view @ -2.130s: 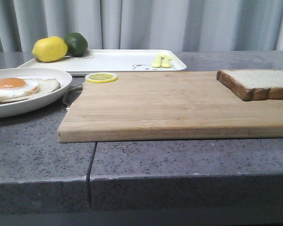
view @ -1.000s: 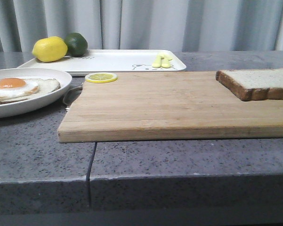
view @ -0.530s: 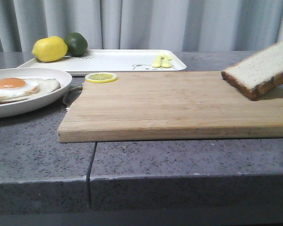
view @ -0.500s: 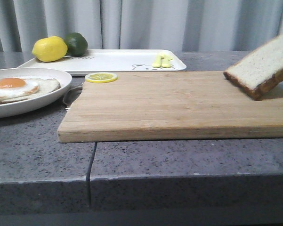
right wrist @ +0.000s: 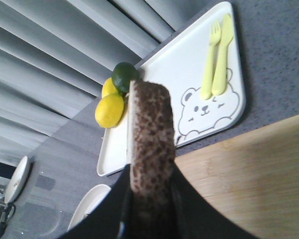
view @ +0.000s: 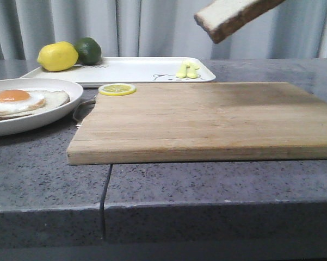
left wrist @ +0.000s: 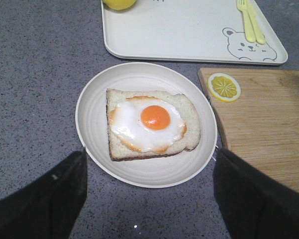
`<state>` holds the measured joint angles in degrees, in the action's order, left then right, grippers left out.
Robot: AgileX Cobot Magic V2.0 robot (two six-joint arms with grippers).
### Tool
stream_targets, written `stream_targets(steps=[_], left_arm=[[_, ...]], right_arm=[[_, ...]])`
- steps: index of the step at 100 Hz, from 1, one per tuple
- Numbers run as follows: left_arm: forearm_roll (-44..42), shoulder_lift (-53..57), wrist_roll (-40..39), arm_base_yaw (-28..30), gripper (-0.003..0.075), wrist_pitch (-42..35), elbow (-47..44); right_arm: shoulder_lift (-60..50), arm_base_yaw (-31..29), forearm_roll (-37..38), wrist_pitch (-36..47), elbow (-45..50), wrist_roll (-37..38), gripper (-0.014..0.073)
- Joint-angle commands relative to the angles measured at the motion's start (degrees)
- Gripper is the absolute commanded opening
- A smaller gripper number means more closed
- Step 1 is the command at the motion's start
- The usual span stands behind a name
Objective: Place bread and move sandwich to tray
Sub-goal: 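Carry the bread slice with the right gripper over the egg plate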
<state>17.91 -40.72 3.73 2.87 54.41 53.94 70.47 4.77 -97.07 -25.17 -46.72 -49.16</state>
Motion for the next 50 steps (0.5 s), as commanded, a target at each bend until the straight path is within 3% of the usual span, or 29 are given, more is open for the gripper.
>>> stream_targets(steps=[1, 7, 33, 50], left_arm=[[1.6, -0.3, 0.2, 0.1, 0.0491, -3.2, 2.0], [1.6, -0.3, 0.2, 0.1, 0.0491, -3.2, 2.0], [1.6, -0.3, 0.2, 0.1, 0.0491, -3.2, 2.0], [1.6, -0.3, 0.2, 0.1, 0.0491, -3.2, 2.0]], right_arm=[[-1.3, 4.1, -7.1, 3.8, -2.0, -2.5, -0.0057], [-0.9, 6.7, -10.5, 5.4, -2.0, -4.4, -0.0057], [4.3, 13.1, -10.5, 4.7, -8.2, -3.7, -0.0057], [9.1, 19.9, -10.5, 9.4, -13.8, -3.6, -0.0057]])
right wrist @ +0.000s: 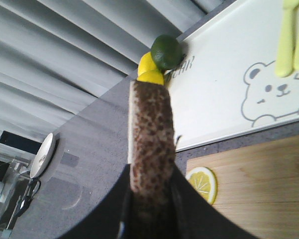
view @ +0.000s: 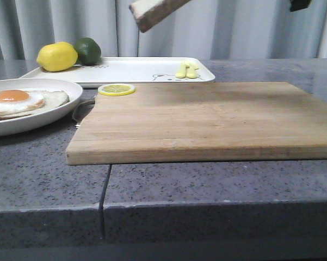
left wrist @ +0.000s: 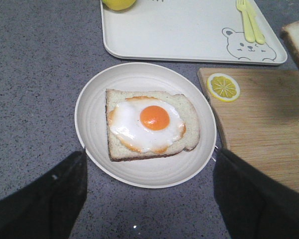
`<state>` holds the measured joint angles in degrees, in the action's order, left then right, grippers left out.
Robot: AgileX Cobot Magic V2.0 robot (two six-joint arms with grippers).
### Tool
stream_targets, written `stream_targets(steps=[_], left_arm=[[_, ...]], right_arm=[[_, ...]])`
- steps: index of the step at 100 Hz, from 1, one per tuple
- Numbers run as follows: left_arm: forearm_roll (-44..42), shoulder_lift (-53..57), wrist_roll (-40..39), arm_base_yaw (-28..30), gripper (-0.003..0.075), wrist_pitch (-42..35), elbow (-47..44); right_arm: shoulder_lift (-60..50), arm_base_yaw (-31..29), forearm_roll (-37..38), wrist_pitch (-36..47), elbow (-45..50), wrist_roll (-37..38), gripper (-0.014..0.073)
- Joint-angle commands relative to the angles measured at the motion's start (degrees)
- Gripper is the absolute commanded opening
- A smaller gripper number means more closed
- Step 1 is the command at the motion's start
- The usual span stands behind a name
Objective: Place bread and move sandwich to tray
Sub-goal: 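Carry the bread slice with the right gripper over the egg plate, then lower the bread onto the fried egg and open the right gripper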
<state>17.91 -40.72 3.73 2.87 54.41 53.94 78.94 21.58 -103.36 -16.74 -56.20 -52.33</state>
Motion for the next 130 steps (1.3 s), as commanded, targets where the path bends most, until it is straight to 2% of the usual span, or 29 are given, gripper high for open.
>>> stream_targets(steps=[1, 16, 34, 60, 90, 130], left_arm=[[1.6, -0.3, 0.2, 0.1, 0.0491, -3.2, 2.0], [1.6, -0.3, 0.2, 0.1, 0.0491, -3.2, 2.0], [1.6, -0.3, 0.2, 0.1, 0.0491, -3.2, 2.0], [1.6, -0.3, 0.2, 0.1, 0.0491, -3.2, 2.0], [1.6, -0.3, 0.2, 0.1, 0.0491, -3.2, 2.0], [1.6, -0.3, 0.2, 0.1, 0.0491, -3.2, 2.0]], right_arm=[[0.8, 3.4, -4.2, 1.6, -4.8, -0.4, -0.0057], [6.8, 10.2, -4.2, 5.9, -9.9, -0.2, -0.0057], [13.9, 17.2, -4.2, 10.2, -16.1, 3.6, -0.0057], [22.1, 23.7, -4.2, 13.1, -25.1, 6.7, -0.0057], [27.4, 27.1, -4.2, 14.3, -29.7, 9.2, -0.0057], [29.6, 27.1, -4.1, 15.6, -29.6, 9.2, -0.0057]])
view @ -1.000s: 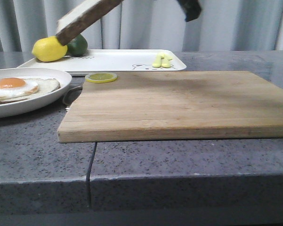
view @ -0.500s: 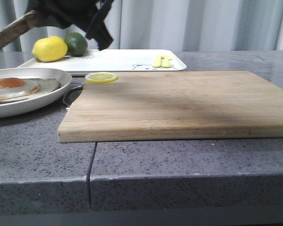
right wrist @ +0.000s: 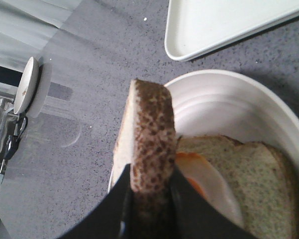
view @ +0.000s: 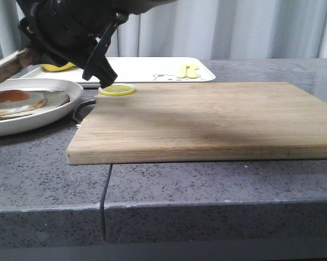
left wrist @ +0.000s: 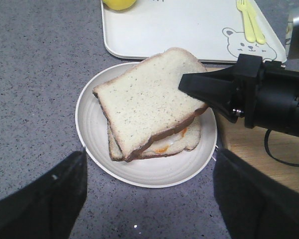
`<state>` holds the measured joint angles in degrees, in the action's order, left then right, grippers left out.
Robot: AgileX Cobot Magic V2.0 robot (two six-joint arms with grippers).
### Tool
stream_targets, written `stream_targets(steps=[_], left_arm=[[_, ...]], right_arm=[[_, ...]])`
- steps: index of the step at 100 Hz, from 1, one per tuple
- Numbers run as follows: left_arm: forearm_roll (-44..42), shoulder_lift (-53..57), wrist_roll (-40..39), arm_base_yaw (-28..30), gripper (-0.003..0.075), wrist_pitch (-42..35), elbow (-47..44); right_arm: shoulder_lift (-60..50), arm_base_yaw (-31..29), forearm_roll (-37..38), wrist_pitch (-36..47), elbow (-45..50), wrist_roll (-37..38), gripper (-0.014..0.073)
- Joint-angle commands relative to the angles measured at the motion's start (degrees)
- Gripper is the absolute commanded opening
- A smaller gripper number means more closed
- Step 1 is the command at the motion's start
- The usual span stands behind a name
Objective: Place bread and move sandwich to tray
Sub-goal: 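Lower the bread onto the fried egg and open the right gripper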
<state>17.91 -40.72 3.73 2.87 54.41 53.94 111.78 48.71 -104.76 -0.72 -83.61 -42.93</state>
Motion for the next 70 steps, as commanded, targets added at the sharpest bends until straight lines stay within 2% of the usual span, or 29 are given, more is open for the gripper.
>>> stream_targets(steps=[1, 25, 34, 46, 70], left_arm=[[1.6, -0.3, 0.2, 0.1, 0.0491, -3.2, 2.0], [1.6, -0.3, 0.2, 0.1, 0.0491, -3.2, 2.0], [1.6, -0.3, 0.2, 0.1, 0.0491, -3.2, 2.0], [1.6, -0.3, 0.2, 0.1, 0.0491, -3.2, 2.0], [1.6, -0.3, 0.2, 0.1, 0.0491, -3.2, 2.0]], right_arm=[[-3.2, 0.0, -2.7, -0.3, -2.2, -0.2, -0.0057], [-3.2, 0.0, -2.7, 0.7, -0.8, -1.9, -0.0050], [-3.2, 0.0, -2.7, 0.7, 0.5, -2.2, -0.0010], [-3.2, 0.0, -2.7, 0.2, 1.1, -4.8, 0.0105], [-3.2, 0.0, -2.7, -0.4, 1.1, -7.4, 0.0421]])
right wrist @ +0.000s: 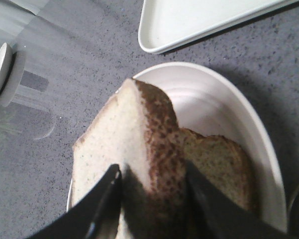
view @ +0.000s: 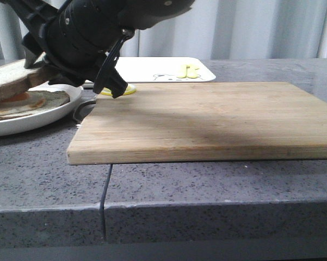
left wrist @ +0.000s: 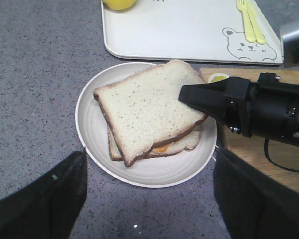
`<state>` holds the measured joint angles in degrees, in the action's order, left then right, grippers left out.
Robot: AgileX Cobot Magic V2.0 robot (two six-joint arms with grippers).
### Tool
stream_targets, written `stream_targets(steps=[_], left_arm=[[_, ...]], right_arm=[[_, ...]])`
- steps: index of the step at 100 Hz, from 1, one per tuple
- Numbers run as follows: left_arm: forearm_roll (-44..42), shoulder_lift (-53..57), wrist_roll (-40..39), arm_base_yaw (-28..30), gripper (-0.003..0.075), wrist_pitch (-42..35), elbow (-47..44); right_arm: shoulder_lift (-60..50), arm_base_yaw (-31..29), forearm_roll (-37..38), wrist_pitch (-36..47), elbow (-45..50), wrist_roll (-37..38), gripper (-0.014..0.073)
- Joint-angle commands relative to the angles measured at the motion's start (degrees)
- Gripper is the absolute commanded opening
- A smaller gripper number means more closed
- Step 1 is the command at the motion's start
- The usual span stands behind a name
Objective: Place bread and move sandwich to tray
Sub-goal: 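Lower the bread onto the fried egg and open the right gripper, then raise the right gripper away from the plate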
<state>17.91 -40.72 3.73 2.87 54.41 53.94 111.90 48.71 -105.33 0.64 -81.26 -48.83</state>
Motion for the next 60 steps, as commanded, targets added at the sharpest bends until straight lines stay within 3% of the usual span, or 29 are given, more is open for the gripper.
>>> stream_targets(steps=[1, 12, 36, 60], left_arm=[[1.6, -0.3, 0.2, 0.1, 0.0491, -3.2, 2.0], [1.6, -0.3, 0.2, 0.1, 0.0491, -3.2, 2.0], [1.6, -0.3, 0.2, 0.1, 0.0491, -3.2, 2.0], [1.6, -0.3, 0.2, 0.1, 0.0491, -3.2, 2.0]], right_arm=[[-3.3, 0.0, -2.1, -1.7, -1.3, -1.5, 0.0426], [-3.3, 0.0, -1.7, -0.6, -1.3, -2.1, 0.0482], [-4.6, -0.1, -1.0, 1.8, -1.3, -4.2, 0.0482], [-8.7, -1.5, 5.1, 3.4, -1.3, -5.0, 0.0481]])
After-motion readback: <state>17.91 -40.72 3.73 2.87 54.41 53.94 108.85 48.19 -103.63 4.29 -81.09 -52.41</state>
